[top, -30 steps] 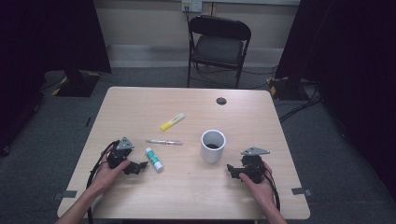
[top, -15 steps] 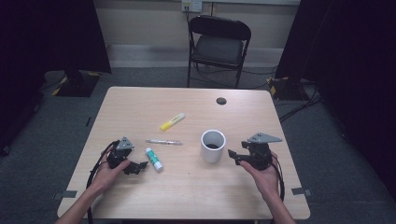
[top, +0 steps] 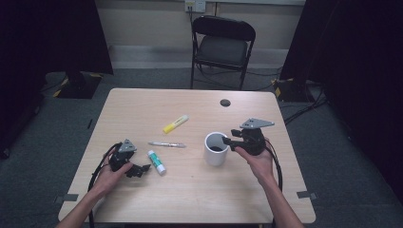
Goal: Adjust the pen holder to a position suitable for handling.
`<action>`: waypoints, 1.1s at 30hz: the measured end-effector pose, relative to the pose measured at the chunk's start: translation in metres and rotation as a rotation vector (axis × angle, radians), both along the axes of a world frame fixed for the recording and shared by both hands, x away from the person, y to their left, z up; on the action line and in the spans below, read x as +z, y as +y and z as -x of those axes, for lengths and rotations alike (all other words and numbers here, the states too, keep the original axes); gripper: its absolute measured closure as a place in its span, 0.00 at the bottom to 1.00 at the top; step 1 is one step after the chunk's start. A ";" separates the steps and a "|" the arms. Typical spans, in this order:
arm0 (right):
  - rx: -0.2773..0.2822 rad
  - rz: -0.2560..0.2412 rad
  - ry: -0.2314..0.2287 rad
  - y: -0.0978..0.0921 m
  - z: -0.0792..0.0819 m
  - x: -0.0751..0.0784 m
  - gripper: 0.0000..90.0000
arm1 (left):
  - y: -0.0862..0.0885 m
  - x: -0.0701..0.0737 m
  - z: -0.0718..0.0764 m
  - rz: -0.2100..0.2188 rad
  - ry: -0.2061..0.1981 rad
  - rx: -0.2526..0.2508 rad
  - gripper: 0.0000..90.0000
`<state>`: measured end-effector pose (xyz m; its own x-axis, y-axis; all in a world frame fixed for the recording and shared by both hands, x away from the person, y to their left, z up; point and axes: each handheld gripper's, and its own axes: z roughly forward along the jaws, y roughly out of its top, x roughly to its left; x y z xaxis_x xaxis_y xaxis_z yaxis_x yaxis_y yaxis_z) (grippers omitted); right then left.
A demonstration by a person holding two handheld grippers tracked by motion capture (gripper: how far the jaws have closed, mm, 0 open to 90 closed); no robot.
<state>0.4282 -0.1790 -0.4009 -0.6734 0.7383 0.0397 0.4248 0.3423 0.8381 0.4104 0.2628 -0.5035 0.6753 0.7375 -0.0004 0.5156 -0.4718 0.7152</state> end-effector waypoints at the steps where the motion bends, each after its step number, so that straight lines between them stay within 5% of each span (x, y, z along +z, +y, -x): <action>1: 0.003 0.000 0.005 0.001 -0.002 -0.002 0.57 | 0.000 0.000 0.000 0.000 0.000 0.000 0.00; 11: 0.021 0.019 0.090 0.007 -0.015 -0.029 0.66 | 0.000 0.000 0.000 0.000 0.000 0.000 0.00; 18: 0.007 0.025 0.104 0.009 -0.014 -0.027 0.71 | 0.000 0.000 0.000 0.001 0.000 0.000 0.00; 33: 0.098 0.020 0.116 0.028 -0.004 -0.026 0.86 | 0.000 0.000 0.000 0.000 0.000 0.000 0.00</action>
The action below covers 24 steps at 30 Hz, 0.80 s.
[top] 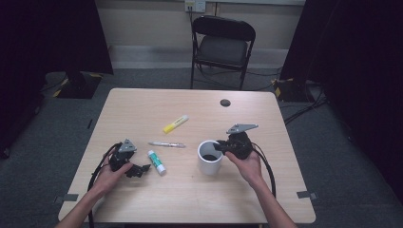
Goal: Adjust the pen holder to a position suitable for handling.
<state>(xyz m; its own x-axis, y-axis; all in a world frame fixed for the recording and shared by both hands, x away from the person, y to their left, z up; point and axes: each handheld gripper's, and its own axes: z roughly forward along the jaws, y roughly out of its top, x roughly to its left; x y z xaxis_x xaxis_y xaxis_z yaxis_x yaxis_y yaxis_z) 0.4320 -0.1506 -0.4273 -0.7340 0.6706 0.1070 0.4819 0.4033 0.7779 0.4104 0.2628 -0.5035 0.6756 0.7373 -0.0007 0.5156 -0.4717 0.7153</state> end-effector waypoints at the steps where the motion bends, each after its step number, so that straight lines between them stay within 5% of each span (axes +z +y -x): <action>1: 0.007 -0.002 0.002 0.003 0.001 0.000 0.87 | 0.000 0.000 0.000 0.000 0.000 0.000 0.00; 24: 0.089 -0.005 -0.006 0.031 0.014 -0.001 0.89 | 0.000 0.000 0.000 0.001 0.000 0.000 0.00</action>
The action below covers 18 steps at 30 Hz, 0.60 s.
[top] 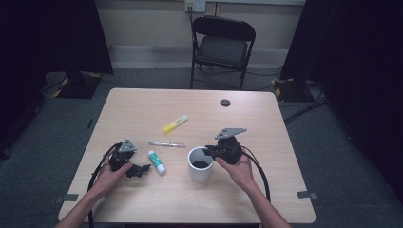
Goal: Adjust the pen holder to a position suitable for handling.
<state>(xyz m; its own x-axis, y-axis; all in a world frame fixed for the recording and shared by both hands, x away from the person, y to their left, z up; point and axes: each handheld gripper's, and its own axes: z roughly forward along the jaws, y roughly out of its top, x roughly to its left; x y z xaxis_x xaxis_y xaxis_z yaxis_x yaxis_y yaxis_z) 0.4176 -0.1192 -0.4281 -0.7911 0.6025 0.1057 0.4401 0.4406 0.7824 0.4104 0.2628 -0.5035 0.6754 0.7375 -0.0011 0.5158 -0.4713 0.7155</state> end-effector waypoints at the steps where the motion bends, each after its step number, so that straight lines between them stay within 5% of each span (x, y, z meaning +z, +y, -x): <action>1: 0.007 -0.003 0.001 0.001 0.000 0.000 0.88 | 0.000 0.000 0.000 0.000 0.000 0.000 0.00; 18: 0.071 -0.007 0.012 0.023 0.010 0.000 0.88 | 0.000 0.000 0.000 0.001 0.001 -0.002 0.00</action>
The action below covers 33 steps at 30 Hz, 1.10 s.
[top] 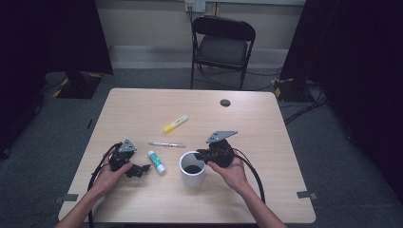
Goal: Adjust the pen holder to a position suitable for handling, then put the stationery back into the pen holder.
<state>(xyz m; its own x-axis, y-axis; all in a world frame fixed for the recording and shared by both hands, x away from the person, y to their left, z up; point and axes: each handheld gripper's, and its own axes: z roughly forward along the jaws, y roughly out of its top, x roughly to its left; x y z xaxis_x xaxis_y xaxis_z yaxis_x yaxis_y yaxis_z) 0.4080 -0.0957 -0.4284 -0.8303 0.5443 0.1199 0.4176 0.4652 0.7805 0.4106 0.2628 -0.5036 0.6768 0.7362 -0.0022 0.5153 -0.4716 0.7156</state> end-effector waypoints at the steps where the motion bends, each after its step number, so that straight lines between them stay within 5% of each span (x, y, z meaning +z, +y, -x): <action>1: 0.002 -0.004 0.004 0.001 0.000 0.000 0.88 | 0.000 0.000 0.000 -0.001 0.000 0.000 0.00; 12: 0.016 -0.048 -0.005 -0.002 0.004 0.009 0.77 | 0.000 0.000 0.000 0.003 -0.002 -0.003 0.00; 19: -0.099 -0.093 -0.078 -0.036 0.007 0.029 0.64 | 0.000 0.001 0.000 -0.002 0.002 -0.013 0.01; 21: -0.137 -0.074 -0.096 -0.046 0.007 0.030 0.58 | -0.001 0.003 0.000 -0.002 0.012 -0.021 0.04; 26: -0.220 -0.032 -0.071 -0.074 0.009 0.010 0.50 | -0.001 0.009 0.003 -0.015 -0.024 -0.024 0.20; 33: -0.290 0.061 0.011 -0.112 0.017 -0.031 0.46 | 0.000 0.013 0.004 0.031 -0.046 -0.039 0.18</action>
<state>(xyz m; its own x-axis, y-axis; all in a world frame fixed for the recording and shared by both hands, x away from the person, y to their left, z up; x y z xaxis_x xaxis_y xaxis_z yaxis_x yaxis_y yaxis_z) 0.3911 -0.2075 -0.4592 -0.6377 0.7653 0.0876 0.5484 0.3711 0.7494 0.4068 0.2630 -0.4906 0.7049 0.7093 0.0070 0.4633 -0.4679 0.7526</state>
